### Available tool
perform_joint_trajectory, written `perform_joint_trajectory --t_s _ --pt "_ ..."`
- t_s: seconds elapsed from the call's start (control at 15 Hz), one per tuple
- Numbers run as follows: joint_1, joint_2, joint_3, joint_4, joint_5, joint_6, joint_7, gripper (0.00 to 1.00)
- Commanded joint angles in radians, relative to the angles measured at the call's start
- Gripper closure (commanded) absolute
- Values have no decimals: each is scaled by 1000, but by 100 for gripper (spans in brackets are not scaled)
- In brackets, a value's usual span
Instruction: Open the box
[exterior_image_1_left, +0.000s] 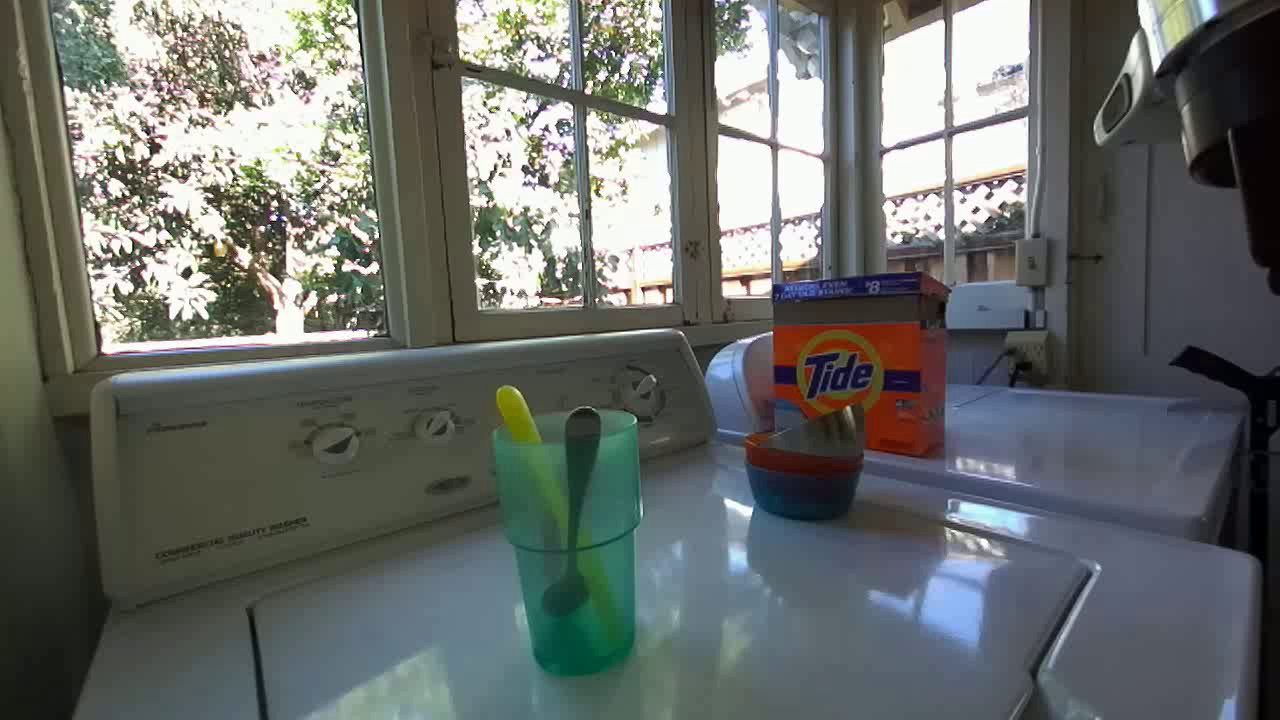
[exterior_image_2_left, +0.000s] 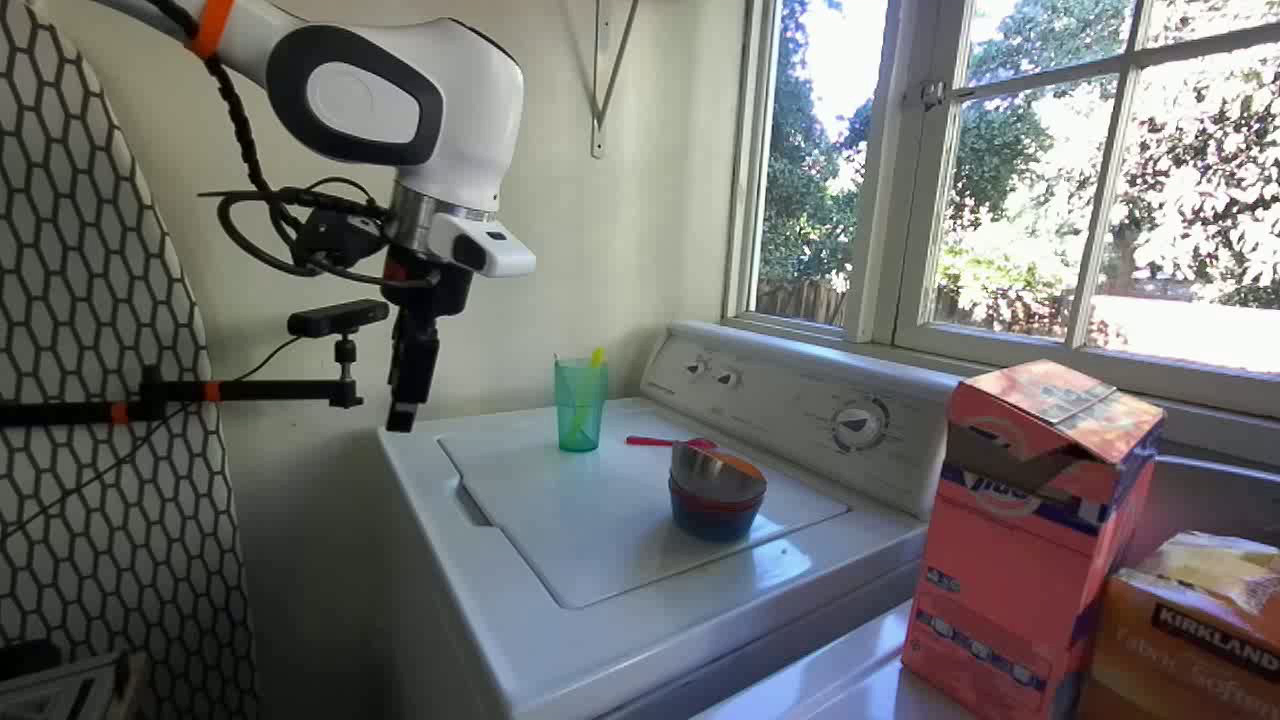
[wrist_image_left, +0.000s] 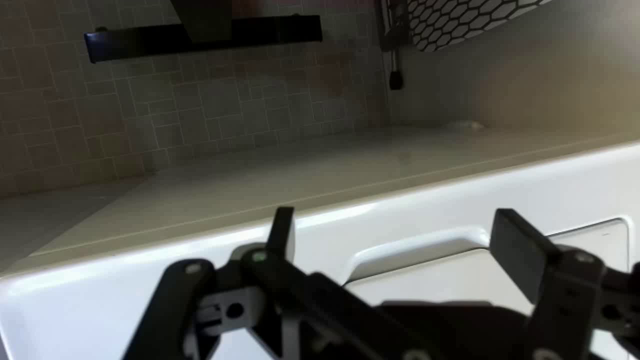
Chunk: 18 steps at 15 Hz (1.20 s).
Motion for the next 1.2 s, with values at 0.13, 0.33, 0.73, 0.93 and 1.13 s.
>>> perform_joint_trajectory --t_s 0.13,0.33,0.73,0.93,1.13 --pt "-15 1 13 2 6 -3 -6 0" --pt "-15 1 13 2 6 -3 -6 0" --pt "-14 1 10 2 22 17 -5 0" --pt "-41 27 50 47 -35 154 53 0" --pt "-85 73 83 106 -150 271 110 0"
